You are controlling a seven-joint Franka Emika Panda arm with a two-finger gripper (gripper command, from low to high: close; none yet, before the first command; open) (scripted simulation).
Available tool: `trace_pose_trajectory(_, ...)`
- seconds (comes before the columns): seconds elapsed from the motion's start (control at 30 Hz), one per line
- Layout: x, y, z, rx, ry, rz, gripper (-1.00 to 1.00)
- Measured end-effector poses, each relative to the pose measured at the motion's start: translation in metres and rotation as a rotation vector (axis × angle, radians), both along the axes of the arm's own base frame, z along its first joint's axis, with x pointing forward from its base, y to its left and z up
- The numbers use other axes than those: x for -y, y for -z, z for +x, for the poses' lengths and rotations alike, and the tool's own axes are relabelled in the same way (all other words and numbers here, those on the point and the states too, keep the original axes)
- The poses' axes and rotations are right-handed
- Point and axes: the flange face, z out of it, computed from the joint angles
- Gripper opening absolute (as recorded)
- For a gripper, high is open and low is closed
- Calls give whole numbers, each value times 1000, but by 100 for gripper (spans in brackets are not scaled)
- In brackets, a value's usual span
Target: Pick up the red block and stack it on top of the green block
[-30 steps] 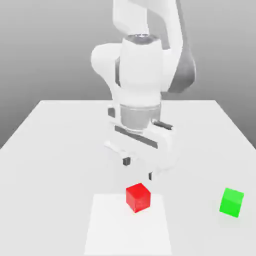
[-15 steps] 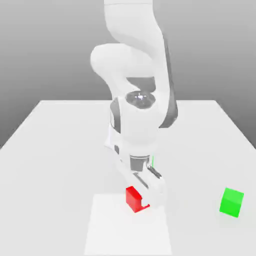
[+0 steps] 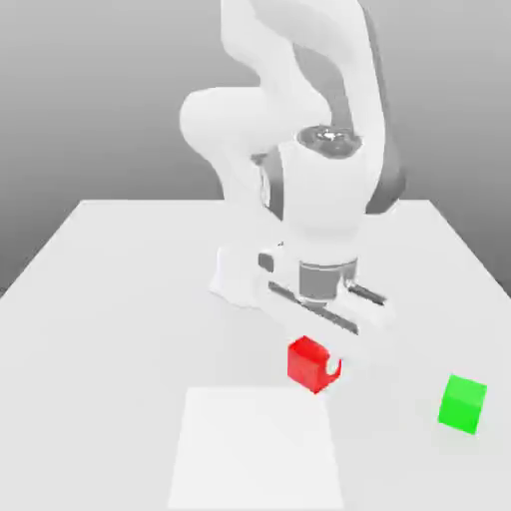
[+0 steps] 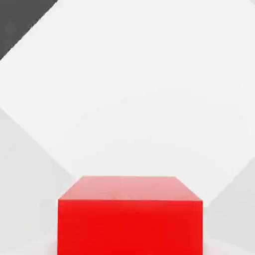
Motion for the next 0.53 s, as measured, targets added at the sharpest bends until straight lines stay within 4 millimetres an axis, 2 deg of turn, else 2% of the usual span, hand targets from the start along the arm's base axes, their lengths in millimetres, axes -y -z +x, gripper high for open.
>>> trace_pose_trajectory(0.13,-74,-11,-2,0,-355,0,-100)
trace_pose_trajectory(0.23,-133,-19,-16,0,-627,0,-100)
trace_pose_trajectory(0.27,-146,-18,-19,0,-686,0,-100)
trace_pose_trajectory(0.33,-150,-2,-17,1,-716,-1,-100)
trace_pose_trajectory(0.43,-152,34,-17,1,-725,-1,-100)
trace_pose_trajectory(0.47,-152,40,-17,1,-726,0,100)
trace_pose_trajectory(0.53,-152,40,-17,1,-726,0,100)
